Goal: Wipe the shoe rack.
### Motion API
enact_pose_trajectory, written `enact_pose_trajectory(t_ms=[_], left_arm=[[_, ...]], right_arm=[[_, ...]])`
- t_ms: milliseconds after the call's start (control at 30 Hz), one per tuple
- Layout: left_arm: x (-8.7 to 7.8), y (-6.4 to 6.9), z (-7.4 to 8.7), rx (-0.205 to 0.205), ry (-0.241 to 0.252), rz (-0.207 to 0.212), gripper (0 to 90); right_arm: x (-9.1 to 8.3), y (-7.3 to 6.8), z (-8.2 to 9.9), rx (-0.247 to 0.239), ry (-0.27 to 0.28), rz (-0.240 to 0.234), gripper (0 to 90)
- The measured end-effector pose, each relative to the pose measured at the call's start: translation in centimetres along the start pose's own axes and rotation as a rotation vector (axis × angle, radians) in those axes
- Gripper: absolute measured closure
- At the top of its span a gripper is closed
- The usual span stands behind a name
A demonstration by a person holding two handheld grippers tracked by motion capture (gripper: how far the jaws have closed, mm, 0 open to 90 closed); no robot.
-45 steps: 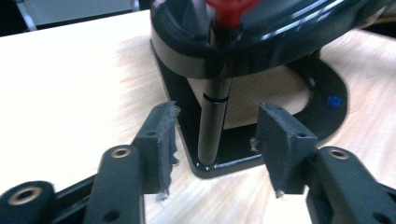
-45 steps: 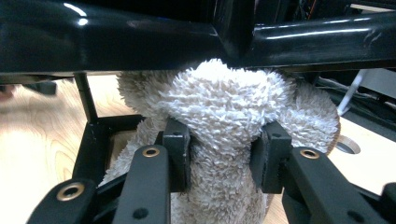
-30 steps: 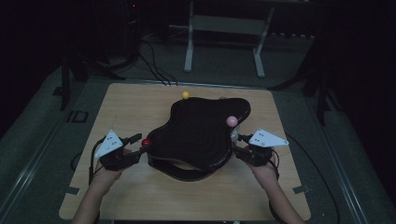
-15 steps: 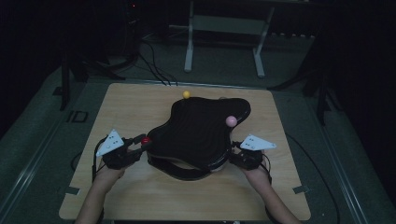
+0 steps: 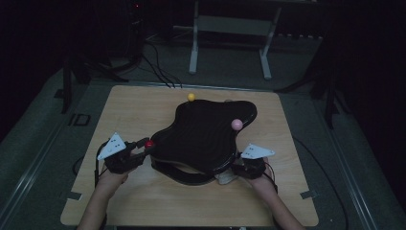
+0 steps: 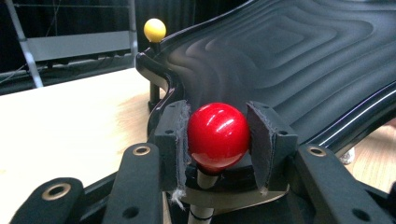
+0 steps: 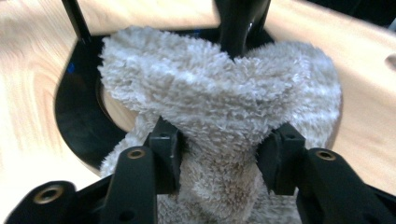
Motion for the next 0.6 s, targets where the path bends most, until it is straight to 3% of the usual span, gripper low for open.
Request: enact_pose_trajectory(t_ms=[267,333,400,500,600], left_arm=[[0.0,0.0,0.0,0.009,-0.009,-0.002,59.5],[0.0,0.0,0.0,0.003,-0.007,-0.004,59.5],[0.0,0.0,0.0,0.001,-0.007,-0.002,59.6],[0.0,0.0,0.0,-0.004,-0.005,-0.002,59.6],[0.0,0.0,0.0,0.003,-0.012,-0.001,59.6]], right_arm=[[-5.7,0.0,-5.8,-0.017,0.215,0.015,54.6],[-5.7,0.1,-6.0,-0.030,0.204,0.018,57.8],[-4.7,0.1,-5.2,-0.002,0.185,0.003,59.5],[-2.0,-0.2,-3.0,-0.015,0.093,0.037,60.0],[0.4,-0.1,-0.3,0.018,0.031,-0.003,60.8]])
Point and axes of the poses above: each handheld gripper's, and its own axes: x roughly forward along the jaws, z roughly out of its underside, y roughly to its right, the point moved 7 cm from there along x, roughly forward along the jaws, and after that the axes turned 9 degrees about -y, right-handed, at the moved point
